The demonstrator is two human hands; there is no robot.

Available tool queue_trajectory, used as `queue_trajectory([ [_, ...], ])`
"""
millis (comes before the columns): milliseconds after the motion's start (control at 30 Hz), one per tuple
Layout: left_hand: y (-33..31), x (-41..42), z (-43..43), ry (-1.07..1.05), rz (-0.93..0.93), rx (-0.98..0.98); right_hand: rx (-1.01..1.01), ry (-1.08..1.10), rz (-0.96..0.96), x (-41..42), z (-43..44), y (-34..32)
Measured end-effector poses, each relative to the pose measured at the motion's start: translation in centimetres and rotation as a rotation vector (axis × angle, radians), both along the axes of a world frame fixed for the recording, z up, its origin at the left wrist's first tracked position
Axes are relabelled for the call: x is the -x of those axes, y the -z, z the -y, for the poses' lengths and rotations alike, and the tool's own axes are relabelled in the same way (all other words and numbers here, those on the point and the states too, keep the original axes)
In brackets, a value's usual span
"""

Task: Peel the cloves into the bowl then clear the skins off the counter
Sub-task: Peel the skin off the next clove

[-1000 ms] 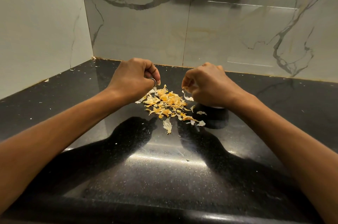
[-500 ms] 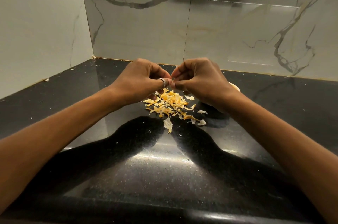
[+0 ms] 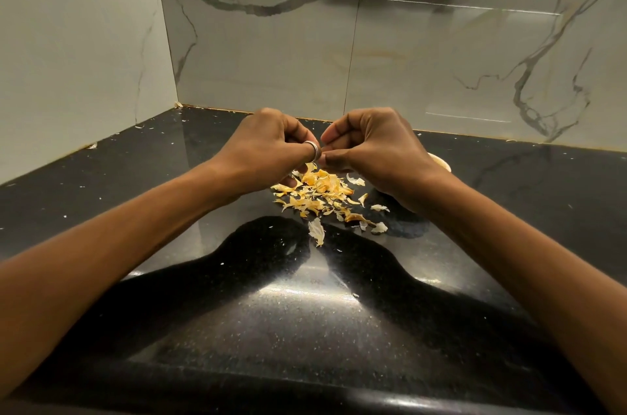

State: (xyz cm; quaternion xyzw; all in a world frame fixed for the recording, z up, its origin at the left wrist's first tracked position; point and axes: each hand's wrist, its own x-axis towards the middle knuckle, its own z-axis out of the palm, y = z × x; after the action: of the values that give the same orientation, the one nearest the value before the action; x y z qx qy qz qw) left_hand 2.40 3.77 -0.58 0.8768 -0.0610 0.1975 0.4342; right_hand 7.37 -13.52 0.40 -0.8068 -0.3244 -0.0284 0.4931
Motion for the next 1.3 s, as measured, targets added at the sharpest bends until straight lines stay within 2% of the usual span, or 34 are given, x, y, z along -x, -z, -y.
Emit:
queue_trajectory([
  [133, 0.0, 0.0, 0.2, -0.021, -0.035, 0.088, -0.031, 0.006, -0.076, 0.1, 0.0, 0.1],
  [300, -0.4, 0.2, 0.3, -0.007, -0.087, 0.23, -0.196, -0.042, -0.312, 0.1, 0.1, -0.2],
  [433, -0.5, 0.4, 0.3, 0.014, -0.127, 0.255, -0.226, -0.06, -0.391, 0.1, 0.1, -0.4],
  [633, -0.8, 0.4, 0.0, 0.021, -0.18, 0.23, -0.12, -0.067, -0.289, 0.0, 0.2, -0.4],
  [833, -0.8, 0.3, -0.2, 0.029, -0.274, 0.186, 0.154, 0.057, 0.151, -0.3, 0.3, -0.1],
  [933, -0.8, 0.4, -0.3, 0.033, -0.298, 0.183, 0.231, 0.094, 0.29, -0.3, 0.4, -0.4],
  [1133, -1.0, 0.3, -0.5, 0.038, -0.255, 0.295, 0.407, 0.092, 0.3, 0.0, 0.4, -0.3],
  [1300, -1.1, 0.1, -0.5, 0.043, -0.208, 0.429, 0.308, 0.058, 0.154, -0.2, 0.4, -0.3],
])
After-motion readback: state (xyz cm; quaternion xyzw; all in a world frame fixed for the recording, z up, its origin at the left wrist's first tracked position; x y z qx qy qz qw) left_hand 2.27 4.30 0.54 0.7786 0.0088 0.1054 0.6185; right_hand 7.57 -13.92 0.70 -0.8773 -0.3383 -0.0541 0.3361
